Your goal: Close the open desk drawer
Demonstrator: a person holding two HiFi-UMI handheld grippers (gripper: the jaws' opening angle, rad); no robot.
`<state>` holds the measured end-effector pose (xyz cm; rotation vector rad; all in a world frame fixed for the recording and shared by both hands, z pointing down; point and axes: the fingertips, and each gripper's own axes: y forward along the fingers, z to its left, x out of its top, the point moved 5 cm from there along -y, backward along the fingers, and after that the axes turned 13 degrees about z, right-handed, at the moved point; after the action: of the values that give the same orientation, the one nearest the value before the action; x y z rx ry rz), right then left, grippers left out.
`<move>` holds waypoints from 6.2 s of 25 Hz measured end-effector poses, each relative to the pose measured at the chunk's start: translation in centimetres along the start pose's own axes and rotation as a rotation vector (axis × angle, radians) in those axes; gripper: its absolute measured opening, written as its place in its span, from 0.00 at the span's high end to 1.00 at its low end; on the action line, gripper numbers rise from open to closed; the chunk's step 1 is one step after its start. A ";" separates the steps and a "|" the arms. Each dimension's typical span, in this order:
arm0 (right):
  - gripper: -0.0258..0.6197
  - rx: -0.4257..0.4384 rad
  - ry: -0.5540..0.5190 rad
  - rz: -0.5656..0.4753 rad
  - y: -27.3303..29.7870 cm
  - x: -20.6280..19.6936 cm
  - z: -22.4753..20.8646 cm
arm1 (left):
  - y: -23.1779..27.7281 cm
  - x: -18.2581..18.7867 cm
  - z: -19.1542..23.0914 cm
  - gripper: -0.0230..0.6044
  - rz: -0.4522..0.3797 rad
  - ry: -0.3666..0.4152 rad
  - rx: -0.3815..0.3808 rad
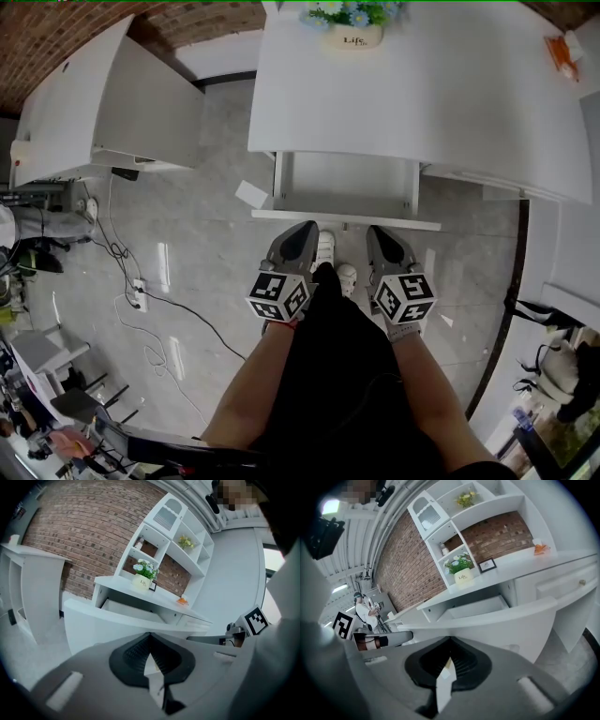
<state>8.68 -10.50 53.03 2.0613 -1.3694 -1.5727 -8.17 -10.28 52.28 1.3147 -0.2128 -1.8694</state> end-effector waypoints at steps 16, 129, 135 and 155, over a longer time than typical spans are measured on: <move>0.96 -0.028 0.054 -0.030 2.4 3.7 -2.2 | 3.7 3.6 1.1 0.96 0.033 0.039 -0.038; 0.96 -0.009 -0.339 -0.464 -15.5 22.4 4.3 | -9.7 23.5 -5.6 0.96 -0.396 0.249 -0.034; 0.96 -0.001 -0.354 -0.481 -15.8 23.4 4.6 | -9.8 24.5 -6.2 0.96 -0.387 0.281 -0.050; 0.96 0.038 -0.330 -0.485 -15.0 22.9 4.6 | -9.4 23.9 -5.4 0.96 -0.363 0.260 -0.031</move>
<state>12.82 -18.16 26.65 2.3624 -1.0349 -2.1756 -11.30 -19.18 27.82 1.6416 0.2029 -1.9574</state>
